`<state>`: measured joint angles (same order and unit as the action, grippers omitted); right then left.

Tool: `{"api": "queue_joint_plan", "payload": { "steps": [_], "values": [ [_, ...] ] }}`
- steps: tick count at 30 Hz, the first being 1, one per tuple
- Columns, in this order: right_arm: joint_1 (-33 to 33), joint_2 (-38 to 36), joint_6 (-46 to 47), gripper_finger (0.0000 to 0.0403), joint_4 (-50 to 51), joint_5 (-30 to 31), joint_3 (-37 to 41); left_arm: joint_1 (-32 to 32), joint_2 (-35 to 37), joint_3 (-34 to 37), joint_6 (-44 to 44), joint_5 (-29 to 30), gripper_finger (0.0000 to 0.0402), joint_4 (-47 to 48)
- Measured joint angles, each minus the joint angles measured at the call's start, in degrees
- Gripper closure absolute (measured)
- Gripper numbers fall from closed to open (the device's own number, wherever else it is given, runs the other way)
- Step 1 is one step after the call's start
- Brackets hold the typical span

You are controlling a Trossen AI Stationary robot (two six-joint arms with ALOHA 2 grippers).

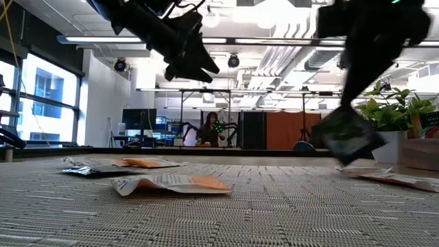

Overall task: Pick & Place Tea
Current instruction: Put the black tea bag into the middle section of the wooden organizer

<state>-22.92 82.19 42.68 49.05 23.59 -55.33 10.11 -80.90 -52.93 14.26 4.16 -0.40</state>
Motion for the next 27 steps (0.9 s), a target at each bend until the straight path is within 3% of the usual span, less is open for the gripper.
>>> {"api": "queue_joint_plan", "payload": {
  "steps": [3, 13, 19, 27],
  "values": [
    [-2.26, -3.62, 6.57, 0.0403, 8.27, -1.96, -0.02, 0.0, 0.0, 0.0, 0.0, 2.02, 0.0197, 0.07],
    [-13.37, -12.25, 33.93, 0.0403, 36.08, -17.48, -0.07, 0.0, 0.0, 0.0, 1.27, 3.21, 0.0197, 0.07],
    [-18.12, -12.74, 40.31, 0.0403, 39.12, -15.97, -0.09, 0.0, 0.0, 0.0, 3.57, 4.57, 0.0197, 0.07],
    [-19.62, -12.01, 46.65, 0.0403, 39.0, -7.59, -0.09, 0.0, 0.0, 0.0, 4.29, 4.56, 0.0197, 0.09]
  ]
}}
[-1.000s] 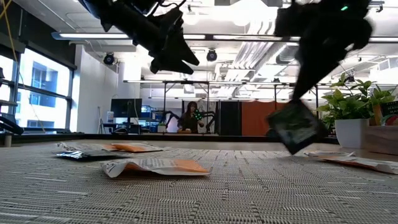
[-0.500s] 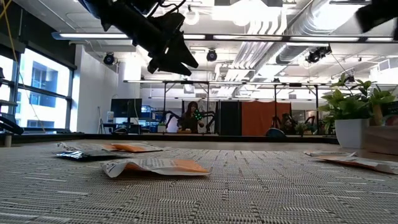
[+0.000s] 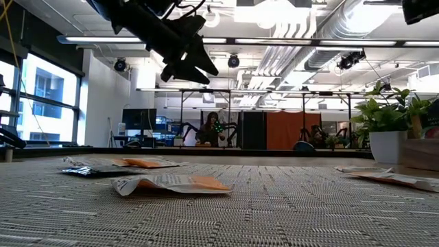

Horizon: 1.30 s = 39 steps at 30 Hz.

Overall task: Pick & Place Tea
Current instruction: Put the black tea bag into the middle section of the wooden organizer

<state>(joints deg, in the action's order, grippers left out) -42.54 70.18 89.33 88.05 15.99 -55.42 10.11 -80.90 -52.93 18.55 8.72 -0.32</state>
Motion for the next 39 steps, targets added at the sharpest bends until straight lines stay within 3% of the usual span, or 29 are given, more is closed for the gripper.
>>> {"api": "queue_joint_plan", "payload": {
  "steps": [18, 30, 32, 39],
  "values": [
    [0.02, 11.77, 11.9, 0.0399, 0.64, -10.08, -0.02, 0.0, 0.0, -0.02, 0.01, -0.68, 0.0197, 0.5],
    [0.03, 12.14, 10.21, 0.0296, 0.56, -20.29, -0.02, 0.0, 0.0, -0.02, -0.01, -0.63, 0.0197, 0.49],
    [0.02, 11.71, 8.35, 0.0289, 0.21, -22.59, -0.02, 0.0, 0.0, -0.02, -0.01, -0.62, 0.0197, 0.48],
    [-1.57, 9.33, 4.67, 0.029, -1.14, -20.23, -0.07, 0.0, 0.0, -0.02, -0.01, -0.6, 0.0197, 0.48]
  ]
}}
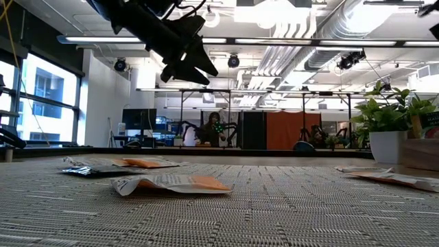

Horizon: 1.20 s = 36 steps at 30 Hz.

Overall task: Pick & Place Tea
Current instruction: Put the black tea bag into the middle section of the wooden organizer

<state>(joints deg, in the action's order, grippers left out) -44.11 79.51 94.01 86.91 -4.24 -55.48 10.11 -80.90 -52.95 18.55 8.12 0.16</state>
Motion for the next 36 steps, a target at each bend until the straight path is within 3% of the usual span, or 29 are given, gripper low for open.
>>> {"api": "queue_joint_plan", "payload": {
  "steps": [5, 10, 15, 20, 26, 36],
  "values": [
    [-0.83, -3.41, -4.3, 0.0329, -8.72, 5.45, -0.02, 0.0, 0.0, -0.02, 0.01, 0.03, 0.0197, 0.0],
    [-0.53, -3.88, -5.06, 0.0396, -11.05, 1.3, 0.04, 0.0, 0.0, -0.02, 0.02, 0.17, 0.0197, 0.0],
    [-0.53, -3.26, -6.01, 0.0397, -13.19, -1.04, 0.04, 0.0, 0.0, -0.02, 0.02, 0.17, 0.0197, 0.0],
    [-0.51, -0.47, -5.87, 0.0399, -12.4, 1.22, 0.04, 0.0, 0.0, -0.02, 0.0, 0.15, 0.0197, 0.3],
    [-0.53, 3.75, -5.52, 0.0401, -10.89, -3.7, 0.04, 0.0, 0.0, -0.02, 0.0, 0.13, 0.0197, 1.73],
    [0.85, 9.83, -5.65, 0.0402, -9.81, -0.98, 0.07, 0.0, 0.0, -0.02, 0.02, -0.04, 0.0197, 1.73]
  ]
}}
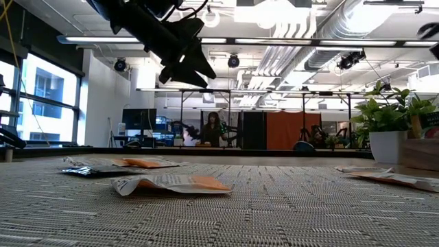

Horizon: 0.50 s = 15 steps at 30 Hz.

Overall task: Pick & Place Tea
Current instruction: Put the black tea bag into the middle section of the wooden organizer

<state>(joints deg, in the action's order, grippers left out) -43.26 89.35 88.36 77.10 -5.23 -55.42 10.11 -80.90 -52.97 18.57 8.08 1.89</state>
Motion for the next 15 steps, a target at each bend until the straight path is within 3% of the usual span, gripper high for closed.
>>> {"api": "queue_joint_plan", "payload": {
  "steps": [11, 15],
  "values": [
    [5.74, 2.07, -6.22, 0.0402, 1.27, 10.26, 0.02, 0.0, 0.0, 0.0, 0.0, -0.06, 0.0197, 0.0],
    [8.49, 2.07, -12.55, 0.0403, 2.65, 5.43, 0.02, 0.0, 0.0, 0.0, 1.28, -1.75, 0.0197, 0.04]
  ]
}}
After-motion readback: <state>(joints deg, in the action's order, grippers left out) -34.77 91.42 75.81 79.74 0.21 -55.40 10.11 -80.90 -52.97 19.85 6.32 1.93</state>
